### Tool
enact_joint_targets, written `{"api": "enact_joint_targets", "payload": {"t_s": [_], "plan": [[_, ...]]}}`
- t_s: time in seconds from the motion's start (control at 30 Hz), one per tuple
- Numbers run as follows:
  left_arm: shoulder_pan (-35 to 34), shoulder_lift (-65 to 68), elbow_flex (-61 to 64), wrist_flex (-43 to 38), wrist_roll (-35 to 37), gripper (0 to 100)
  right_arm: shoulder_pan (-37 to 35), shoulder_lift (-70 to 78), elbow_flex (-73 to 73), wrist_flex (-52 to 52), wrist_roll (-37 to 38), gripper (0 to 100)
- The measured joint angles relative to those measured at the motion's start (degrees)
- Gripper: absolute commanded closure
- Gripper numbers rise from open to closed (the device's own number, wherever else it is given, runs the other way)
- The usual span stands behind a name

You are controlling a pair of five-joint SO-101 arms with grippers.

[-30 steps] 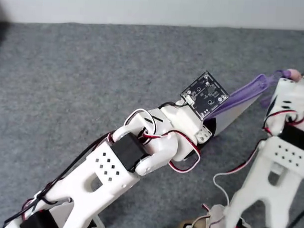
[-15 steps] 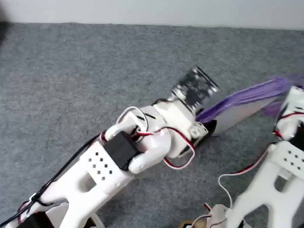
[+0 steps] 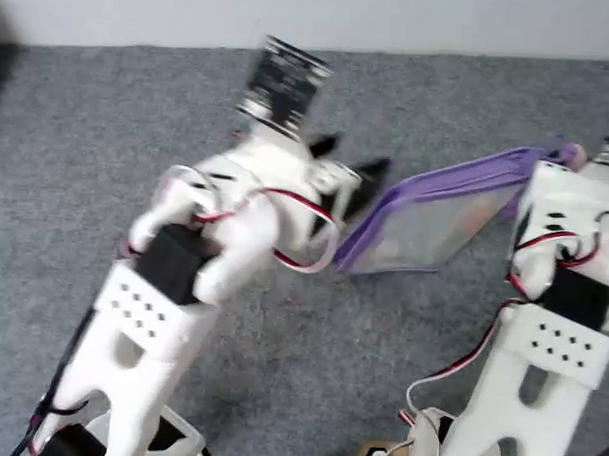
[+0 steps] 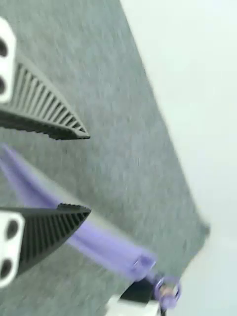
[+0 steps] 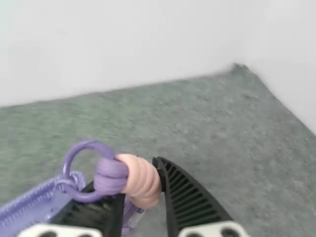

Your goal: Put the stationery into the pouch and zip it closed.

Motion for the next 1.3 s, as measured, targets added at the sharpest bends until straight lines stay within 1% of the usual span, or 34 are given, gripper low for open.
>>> {"api": "enact_joint_targets", "payload": {"t_s": [0.17, 0.3, 0.5, 0.63, 0.8, 0.9, 0.97, 1.0, 1.13, 1.17, 1.3], "plan": [[-9.14, -1.93, -4.92, 7.65, 2.02, 79, -8.88, -0.53, 0.00, 0.00, -0.62, 99.1], [-14.86, -6.86, -5.01, 9.32, 2.29, 79, -16.97, -0.53, 0.00, 0.00, -1.93, 99.1], [-19.34, -16.09, 1.58, 9.49, 2.73, 79, -27.60, 1.67, 0.00, 0.00, -2.29, 99.1], [-21.63, -21.98, 5.63, 9.49, 2.81, 79, -32.79, 2.81, 2.20, 0.00, -2.46, 99.1], [-26.02, -27.87, 11.08, 9.49, 2.90, 83, -38.68, 3.25, 6.42, -0.35, -2.46, 99.1], [-26.55, -30.68, 14.86, 9.49, 2.99, 83, -43.08, 3.43, 9.93, -0.09, -2.37, 98.9], [-26.73, -32.70, 17.14, 9.49, 3.08, 83, -44.75, 3.52, 11.96, -0.35, -2.46, 97.6], [-26.73, -33.58, 18.02, 9.49, 3.08, 83, -45.19, 3.16, 12.48, -0.35, -2.37, 95.0], [-26.73, -36.31, 20.75, 9.49, 3.08, 83, -45.63, 3.16, 13.01, 0.44, -2.46, 80.1], [-26.73, -36.75, 21.10, 9.49, 3.08, 83, -45.63, 3.34, 13.10, 1.58, -2.46, 79.1], [-26.73, -37.80, 21.27, 9.49, 3.08, 83, -45.19, 3.52, 13.54, 6.15, -2.46, 82.0]]}}
